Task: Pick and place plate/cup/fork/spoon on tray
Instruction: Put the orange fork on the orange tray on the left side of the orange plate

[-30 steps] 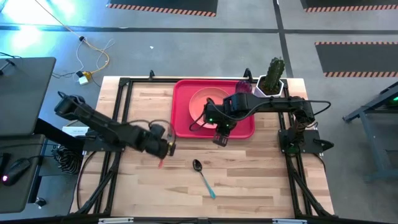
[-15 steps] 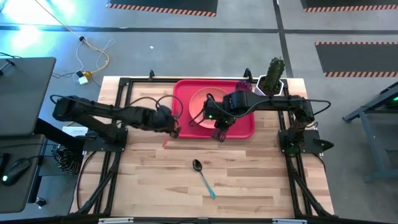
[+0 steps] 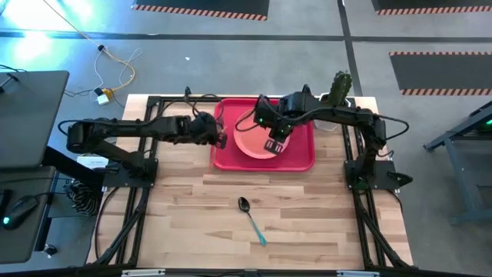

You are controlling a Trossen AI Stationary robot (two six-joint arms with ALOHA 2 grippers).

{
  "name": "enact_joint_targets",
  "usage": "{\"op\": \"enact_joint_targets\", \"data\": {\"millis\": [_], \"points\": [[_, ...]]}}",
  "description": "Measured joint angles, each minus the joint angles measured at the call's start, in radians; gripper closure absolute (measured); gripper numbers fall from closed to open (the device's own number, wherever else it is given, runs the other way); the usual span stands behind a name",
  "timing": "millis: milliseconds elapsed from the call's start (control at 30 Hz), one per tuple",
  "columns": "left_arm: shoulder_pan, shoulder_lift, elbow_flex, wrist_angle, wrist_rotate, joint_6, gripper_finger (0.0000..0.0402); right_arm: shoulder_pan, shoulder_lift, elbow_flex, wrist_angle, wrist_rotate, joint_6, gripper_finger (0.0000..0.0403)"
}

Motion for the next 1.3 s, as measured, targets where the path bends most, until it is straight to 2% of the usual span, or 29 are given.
{"op": "enact_joint_targets", "data": {"millis": [300, 533, 700, 933, 1300], "points": [[0.117, 0.044, 0.001, 0.078, 0.007, -0.001, 0.0396, -0.136, 0.0, 0.0, 0.0, -0.001, -0.029, 0.0334], [0.177, 0.157, 0.001, 0.087, 0.087, -0.018, 0.0396, -0.229, 0.0, 0.0, 0.0, -0.001, -0.036, 0.0334], [0.203, 0.235, 0.001, 0.161, 0.157, -0.032, 0.0396, -0.277, 0.0, 0.0, 0.003, -0.003, -0.074, 0.0334], [0.223, 0.298, 0.023, 0.185, 0.203, -0.055, 0.0396, -0.324, 0.0, 0.0, 0.045, -0.059, -0.124, 0.0334], [0.261, 0.376, 0.055, 0.149, 0.243, -0.071, 0.0396, -0.336, 0.0, 0.0, 0.052, -0.059, -0.168, 0.0334]]}}
